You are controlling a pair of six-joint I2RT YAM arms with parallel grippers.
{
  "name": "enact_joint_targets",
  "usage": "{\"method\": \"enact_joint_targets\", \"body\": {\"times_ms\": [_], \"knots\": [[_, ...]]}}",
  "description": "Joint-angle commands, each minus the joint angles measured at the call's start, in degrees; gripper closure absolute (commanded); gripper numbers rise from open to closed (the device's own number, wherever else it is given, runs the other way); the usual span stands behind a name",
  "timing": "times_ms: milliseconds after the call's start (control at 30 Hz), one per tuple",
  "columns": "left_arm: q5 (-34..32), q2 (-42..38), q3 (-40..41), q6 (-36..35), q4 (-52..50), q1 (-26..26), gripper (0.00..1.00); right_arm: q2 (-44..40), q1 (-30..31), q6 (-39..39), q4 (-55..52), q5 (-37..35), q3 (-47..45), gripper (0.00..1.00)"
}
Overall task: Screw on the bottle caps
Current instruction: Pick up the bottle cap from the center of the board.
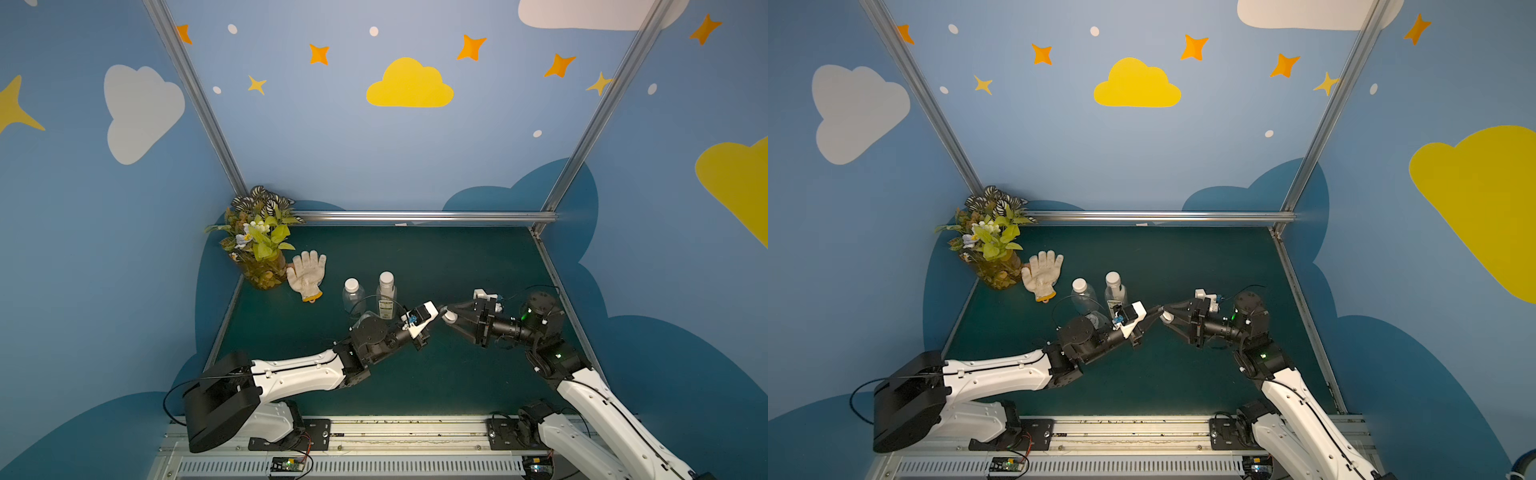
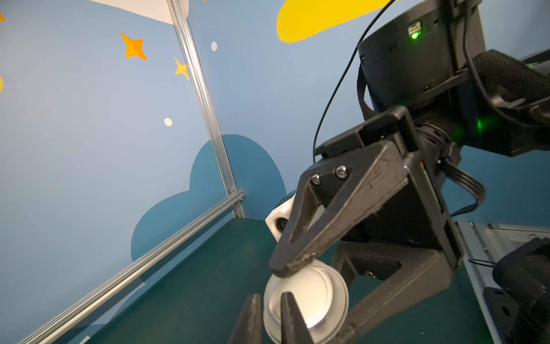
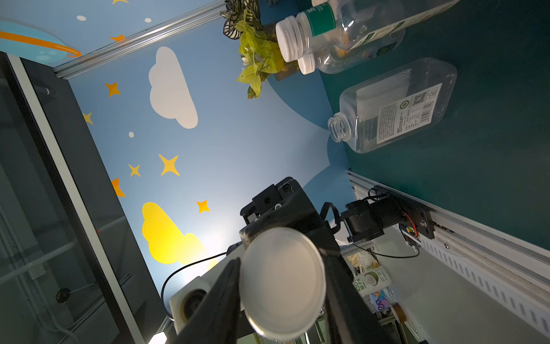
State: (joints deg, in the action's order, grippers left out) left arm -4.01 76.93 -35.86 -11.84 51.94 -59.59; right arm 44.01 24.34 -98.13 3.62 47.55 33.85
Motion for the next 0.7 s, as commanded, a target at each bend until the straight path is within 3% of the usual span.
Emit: {"method": "enact_joint_targets", "body": {"times_ms": [0, 267, 667], "knots": [[0.7, 0.2, -0.6, 0.9, -0.2, 0.3, 0.79, 0.0, 0.2, 1.1, 0.5, -0.1, 1.4, 0.58], [1.3, -0.1, -0.4, 1.6, -0.2, 0.4, 0.67, -0.1, 0.2, 3.0, -1.5, -1.1, 1.7, 0.58], [1.8, -5.5, 1.7, 3.3, -4.5, 0.4, 0.32, 1.0, -0.6, 11.6, -9.8, -4.2, 4.4, 0.58]]}}
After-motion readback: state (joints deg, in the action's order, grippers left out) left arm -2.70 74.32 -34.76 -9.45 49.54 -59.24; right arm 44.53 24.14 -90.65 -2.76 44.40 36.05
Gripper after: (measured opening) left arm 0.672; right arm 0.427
